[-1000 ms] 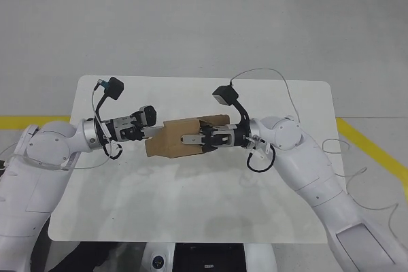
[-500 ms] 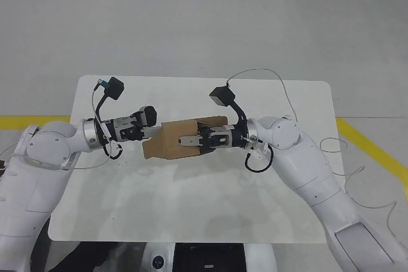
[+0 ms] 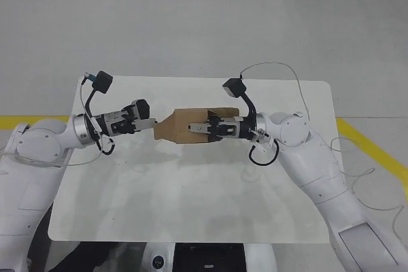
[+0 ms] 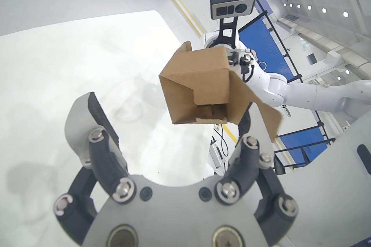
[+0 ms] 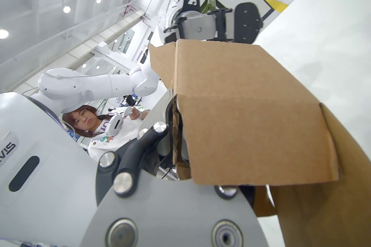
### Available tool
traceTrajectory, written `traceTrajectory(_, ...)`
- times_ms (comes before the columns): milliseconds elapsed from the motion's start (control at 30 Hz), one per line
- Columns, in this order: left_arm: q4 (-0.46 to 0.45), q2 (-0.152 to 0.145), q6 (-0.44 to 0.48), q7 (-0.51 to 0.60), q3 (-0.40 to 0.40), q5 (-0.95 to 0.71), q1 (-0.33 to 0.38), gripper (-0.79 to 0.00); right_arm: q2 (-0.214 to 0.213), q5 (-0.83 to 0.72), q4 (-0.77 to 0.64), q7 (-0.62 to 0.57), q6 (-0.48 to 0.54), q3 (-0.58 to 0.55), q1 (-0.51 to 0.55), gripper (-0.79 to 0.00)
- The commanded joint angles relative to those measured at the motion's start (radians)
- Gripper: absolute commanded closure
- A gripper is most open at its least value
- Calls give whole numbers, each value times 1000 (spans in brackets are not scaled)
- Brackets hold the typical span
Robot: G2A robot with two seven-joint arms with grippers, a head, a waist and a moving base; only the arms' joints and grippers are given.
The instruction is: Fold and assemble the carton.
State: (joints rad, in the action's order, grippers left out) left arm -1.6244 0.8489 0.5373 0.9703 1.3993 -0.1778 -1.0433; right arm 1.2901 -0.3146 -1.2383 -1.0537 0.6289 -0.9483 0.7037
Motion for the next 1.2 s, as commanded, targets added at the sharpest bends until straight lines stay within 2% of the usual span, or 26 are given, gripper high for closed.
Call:
traceTrajectory(0, -10, -2, 3, 2, 16, -12, -5, -785, -4, 45, -5, 16, -19, -7, 4, 0)
traceTrajectory(200, -84, -9, 19, 12, 45, 2, -35, -785, -7, 105, -35, 52, -59, -5, 17, 0)
traceTrajectory(400, -143, -9, 13, -63, 45, 204, -59, -785, -4, 113, -45, 63, -64, 4, 13, 0)
traceTrajectory(633, -142, -6, -39, -151, 33, 355, -73, -785, -8, 102, -62, 54, -53, -2, 19, 0)
traceTrajectory(900, -108, -3, -52, -161, 12, 359, -56, -785, -9, 80, -84, 42, -45, -1, 24, 0)
traceTrajectory(1167, -78, -4, -33, -140, 18, 282, -49, -785, -8, 54, -90, 37, -33, 2, 24, 0)
